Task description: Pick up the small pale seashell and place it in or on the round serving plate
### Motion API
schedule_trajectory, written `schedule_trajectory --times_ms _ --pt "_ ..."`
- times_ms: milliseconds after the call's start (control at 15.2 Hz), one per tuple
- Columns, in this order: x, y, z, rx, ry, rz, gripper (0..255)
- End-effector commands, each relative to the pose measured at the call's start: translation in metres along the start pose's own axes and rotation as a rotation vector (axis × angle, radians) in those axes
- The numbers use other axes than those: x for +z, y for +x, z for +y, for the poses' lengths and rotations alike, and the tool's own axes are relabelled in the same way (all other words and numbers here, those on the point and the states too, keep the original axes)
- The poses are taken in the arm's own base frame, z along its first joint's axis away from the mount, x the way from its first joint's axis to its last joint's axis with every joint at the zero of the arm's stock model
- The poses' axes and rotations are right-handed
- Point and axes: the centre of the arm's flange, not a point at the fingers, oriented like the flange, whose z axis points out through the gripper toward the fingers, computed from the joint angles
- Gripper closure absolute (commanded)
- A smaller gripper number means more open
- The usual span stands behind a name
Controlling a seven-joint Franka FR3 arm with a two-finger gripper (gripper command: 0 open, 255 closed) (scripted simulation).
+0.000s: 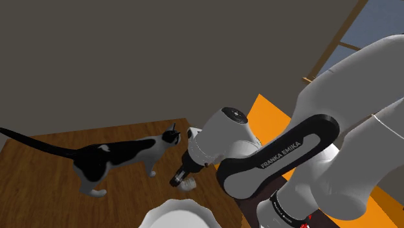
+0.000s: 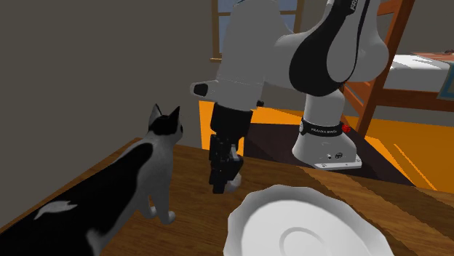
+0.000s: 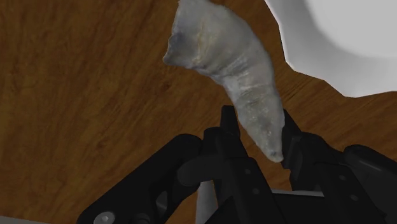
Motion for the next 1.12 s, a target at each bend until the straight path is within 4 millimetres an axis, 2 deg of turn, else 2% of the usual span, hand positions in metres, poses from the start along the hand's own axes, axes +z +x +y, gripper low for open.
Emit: schedule_trajectory --times_ms 0,264,1056 --pt "-0.01 0.003 -0.001 0.0 -0.001 -0.001 255" --pt "-0.03 0.008 -0.004 0.0 -0.001 -0.001 255" --pt "-0.03 -0.069 -0.142 0.0 -0.001 -0.001 255"
